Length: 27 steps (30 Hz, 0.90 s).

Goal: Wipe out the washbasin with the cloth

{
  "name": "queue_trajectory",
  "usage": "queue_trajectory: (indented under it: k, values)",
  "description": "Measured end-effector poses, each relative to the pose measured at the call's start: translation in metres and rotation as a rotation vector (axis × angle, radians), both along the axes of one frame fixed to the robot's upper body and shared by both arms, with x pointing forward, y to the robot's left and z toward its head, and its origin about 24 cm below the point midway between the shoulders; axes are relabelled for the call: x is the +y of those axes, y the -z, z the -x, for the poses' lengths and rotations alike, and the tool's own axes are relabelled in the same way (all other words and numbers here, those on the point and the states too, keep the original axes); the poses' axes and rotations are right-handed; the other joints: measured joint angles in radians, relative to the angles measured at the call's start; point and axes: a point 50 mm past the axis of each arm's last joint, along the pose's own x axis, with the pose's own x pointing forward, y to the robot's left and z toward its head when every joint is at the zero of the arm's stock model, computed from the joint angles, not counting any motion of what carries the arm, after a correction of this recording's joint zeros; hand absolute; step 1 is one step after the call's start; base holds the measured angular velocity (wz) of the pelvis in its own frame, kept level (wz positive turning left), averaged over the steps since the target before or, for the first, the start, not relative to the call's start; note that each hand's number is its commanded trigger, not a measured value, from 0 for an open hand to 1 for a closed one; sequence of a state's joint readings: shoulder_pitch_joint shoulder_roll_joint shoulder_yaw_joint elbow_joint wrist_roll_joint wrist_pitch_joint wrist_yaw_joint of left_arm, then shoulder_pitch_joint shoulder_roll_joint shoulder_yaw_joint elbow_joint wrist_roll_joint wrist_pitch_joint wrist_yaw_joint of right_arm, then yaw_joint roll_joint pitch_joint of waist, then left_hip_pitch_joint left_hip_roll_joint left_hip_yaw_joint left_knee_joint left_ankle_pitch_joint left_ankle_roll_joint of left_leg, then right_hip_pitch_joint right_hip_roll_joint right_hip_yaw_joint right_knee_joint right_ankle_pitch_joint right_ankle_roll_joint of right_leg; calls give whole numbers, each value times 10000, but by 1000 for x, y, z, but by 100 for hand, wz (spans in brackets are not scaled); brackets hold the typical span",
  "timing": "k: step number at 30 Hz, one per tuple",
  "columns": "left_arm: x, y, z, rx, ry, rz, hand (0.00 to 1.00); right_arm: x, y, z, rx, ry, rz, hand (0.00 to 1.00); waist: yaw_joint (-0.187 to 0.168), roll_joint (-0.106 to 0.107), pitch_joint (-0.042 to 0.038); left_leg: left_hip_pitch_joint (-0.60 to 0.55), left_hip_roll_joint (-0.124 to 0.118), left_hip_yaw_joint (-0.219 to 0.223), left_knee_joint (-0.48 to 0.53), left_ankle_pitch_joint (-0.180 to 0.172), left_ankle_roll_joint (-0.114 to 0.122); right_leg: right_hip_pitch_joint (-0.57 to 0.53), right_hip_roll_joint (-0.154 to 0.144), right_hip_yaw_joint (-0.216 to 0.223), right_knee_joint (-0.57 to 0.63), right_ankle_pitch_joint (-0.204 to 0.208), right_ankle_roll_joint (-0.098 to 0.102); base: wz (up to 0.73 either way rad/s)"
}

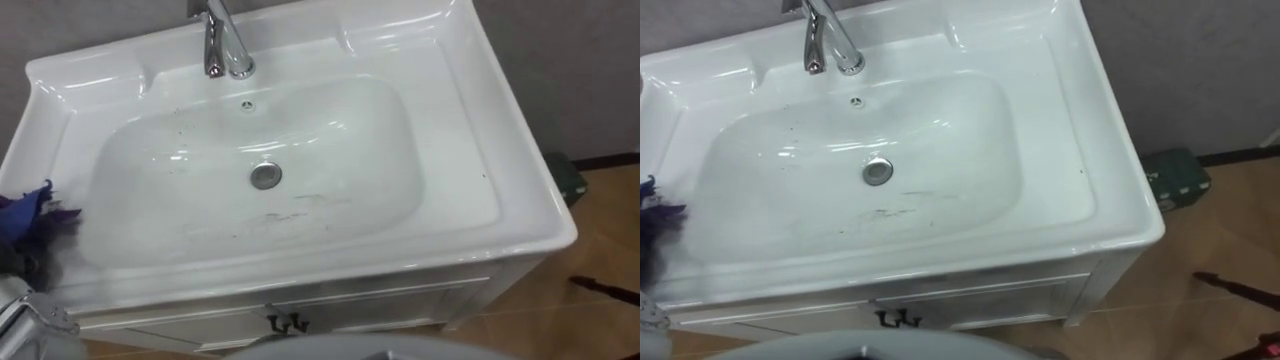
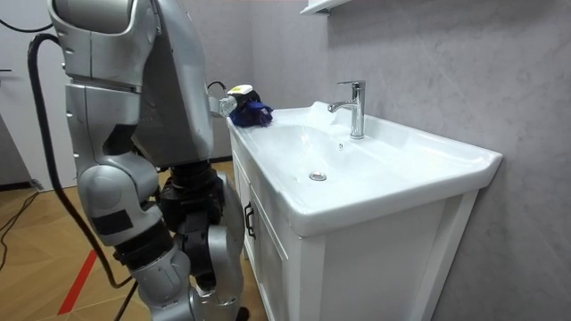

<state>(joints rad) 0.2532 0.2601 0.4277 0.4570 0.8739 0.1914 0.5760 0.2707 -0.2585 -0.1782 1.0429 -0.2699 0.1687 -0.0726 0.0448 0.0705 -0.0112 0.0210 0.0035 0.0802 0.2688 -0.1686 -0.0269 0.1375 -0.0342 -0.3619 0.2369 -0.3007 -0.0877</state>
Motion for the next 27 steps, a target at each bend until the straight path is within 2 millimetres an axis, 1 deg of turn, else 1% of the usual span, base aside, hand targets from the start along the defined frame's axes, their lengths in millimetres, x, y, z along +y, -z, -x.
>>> queue_trajectory:
  k: [2,9,14,21,24,26,27]
  values:
    - [-1,1,1,16,-18,41,0,1,0,0,-25,49,-40,0,1,-24,-13,17,-2,5,-9,-2,-1,23,0,-11,-4,0,0,0]
    - [-6,6,2,-90,-130,399,0,3,0,-3,-192,-93,-218,0,3,-73,-11,74,-1,3,-9,-10,-2,76,2,-3,-4,0,0,-1]
    - [-12,10,-2,-729,-446,1256,0,5,1,-3,-283,169,-328,0,-3,-98,-7,65,-1,-7,-9,-14,-3,73,1,-9,-2,1,2,0]
    - [-13,8,-7,-1535,-694,1919,0,5,1,-3,-342,191,-112,0,-13,-99,-2,51,-1,20,-22,-16,-2,88,-1,-120,3,1,2,4]
    - [-16,2,-14,-2246,-611,2420,0,7,1,-3,-396,315,-125,0,-104,-132,28,-50,0,10,19,-25,-5,83,-7,-330,-18,1,3,20]
    - [-22,-7,-24,-2897,-299,2793,0,10,3,-3,-503,507,-169,0,-96,-181,83,-162,1,10,50,-25,-6,33,-8,-491,-25,3,6,22]
    - [-23,-9,-26,-3043,-215,2837,0,11,3,-3,-528,532,-183,0,-94,-198,96,-171,1,10,52,-25,-6,28,-7,-504,-29,3,7,12]
